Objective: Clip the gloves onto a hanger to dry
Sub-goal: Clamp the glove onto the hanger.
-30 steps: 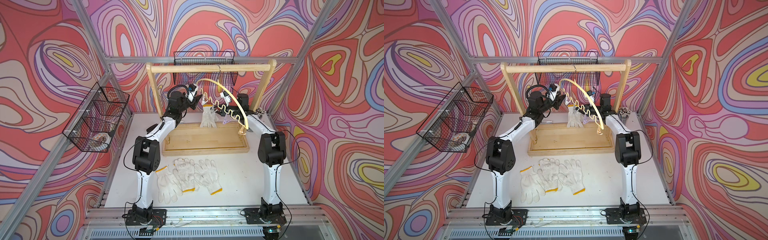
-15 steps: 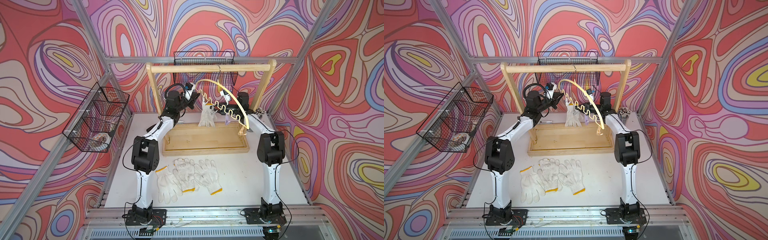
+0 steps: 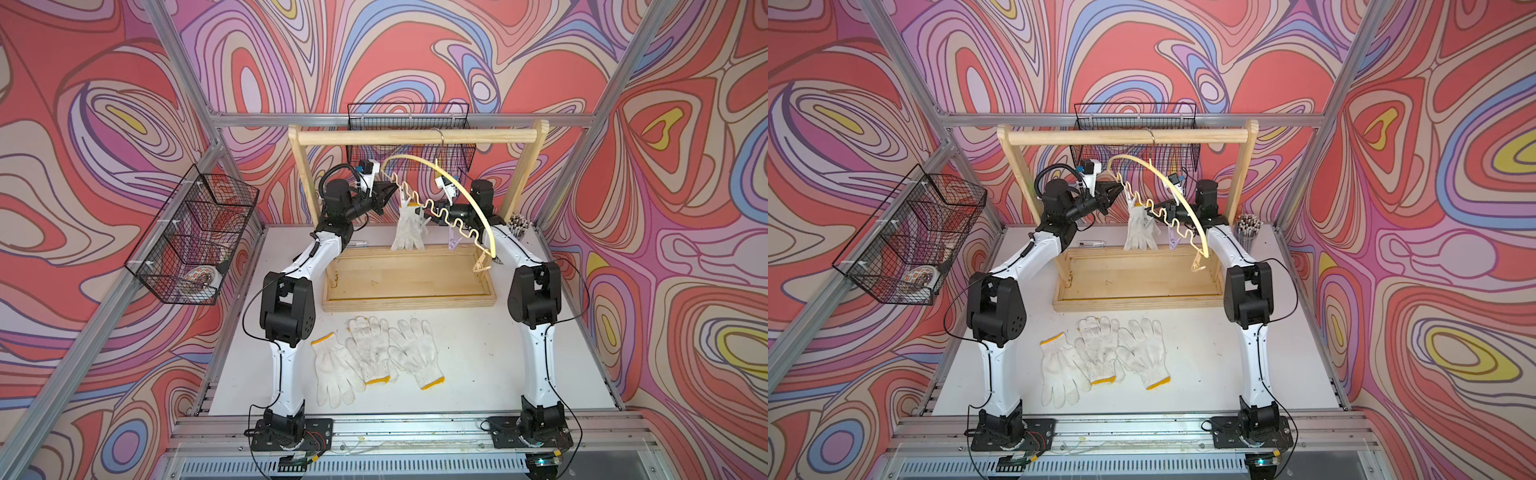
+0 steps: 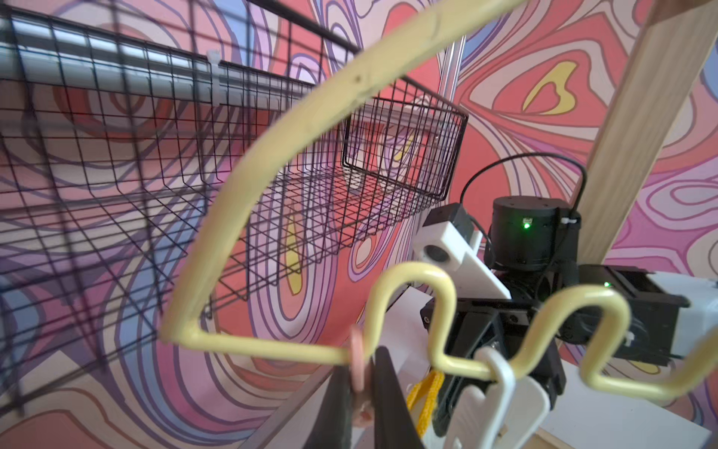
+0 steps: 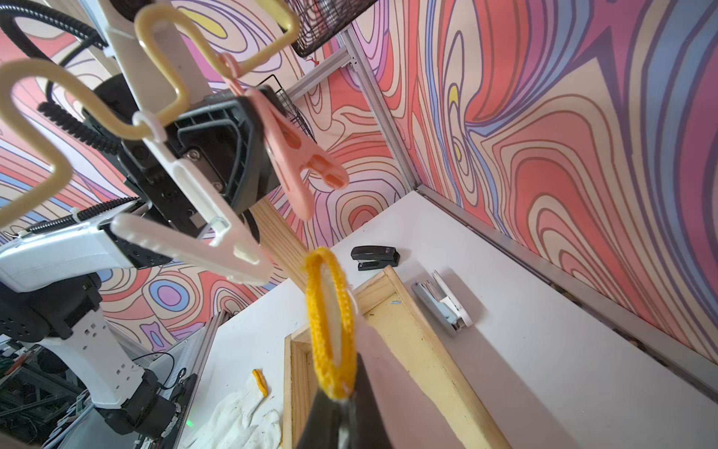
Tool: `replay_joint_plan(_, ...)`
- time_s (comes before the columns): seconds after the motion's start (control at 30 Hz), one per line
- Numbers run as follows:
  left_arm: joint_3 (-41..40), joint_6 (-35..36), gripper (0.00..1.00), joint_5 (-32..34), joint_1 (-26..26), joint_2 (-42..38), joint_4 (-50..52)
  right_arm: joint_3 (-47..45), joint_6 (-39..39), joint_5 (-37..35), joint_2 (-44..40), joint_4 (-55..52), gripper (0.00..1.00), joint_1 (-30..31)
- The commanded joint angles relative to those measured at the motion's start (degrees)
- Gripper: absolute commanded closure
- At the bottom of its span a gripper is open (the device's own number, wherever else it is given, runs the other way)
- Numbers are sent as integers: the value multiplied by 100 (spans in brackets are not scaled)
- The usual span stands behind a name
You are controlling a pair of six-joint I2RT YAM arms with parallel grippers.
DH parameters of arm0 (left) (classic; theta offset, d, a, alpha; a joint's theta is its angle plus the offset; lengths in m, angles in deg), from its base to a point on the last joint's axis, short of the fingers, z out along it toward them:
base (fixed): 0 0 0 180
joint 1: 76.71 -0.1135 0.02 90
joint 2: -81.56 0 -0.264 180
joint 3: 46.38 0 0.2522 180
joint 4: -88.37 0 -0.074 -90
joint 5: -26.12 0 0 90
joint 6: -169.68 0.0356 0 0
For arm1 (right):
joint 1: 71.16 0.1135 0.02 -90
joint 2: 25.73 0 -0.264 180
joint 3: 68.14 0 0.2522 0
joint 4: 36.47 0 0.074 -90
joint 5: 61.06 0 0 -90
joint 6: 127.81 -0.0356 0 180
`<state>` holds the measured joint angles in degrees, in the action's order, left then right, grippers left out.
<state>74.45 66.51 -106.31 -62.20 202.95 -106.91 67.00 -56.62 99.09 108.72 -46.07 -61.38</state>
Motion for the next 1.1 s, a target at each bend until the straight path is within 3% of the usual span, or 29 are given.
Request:
replay_joint_plan(0.0,228,-287,100,-391,-260,8,-296,332,-44,137,192,-106,100,56)
replay_joint_plan(0.17,264,-152,100,-556,-256,8,-29,860,-53,182,439,-386,100,123)
replay_joint_plan(0.47,230,69,100,-730,-264,-36,277,777,28,52,355,-520,100,150)
replay_joint_plan(0.77,280,53,100,-926,-302,-30,368,717,844,-549,170,-1469,100,392)
replay_joint_plan(1.07,255,17,100,-1167,-426,-106,466,928,589,-541,242,-1209,100,431)
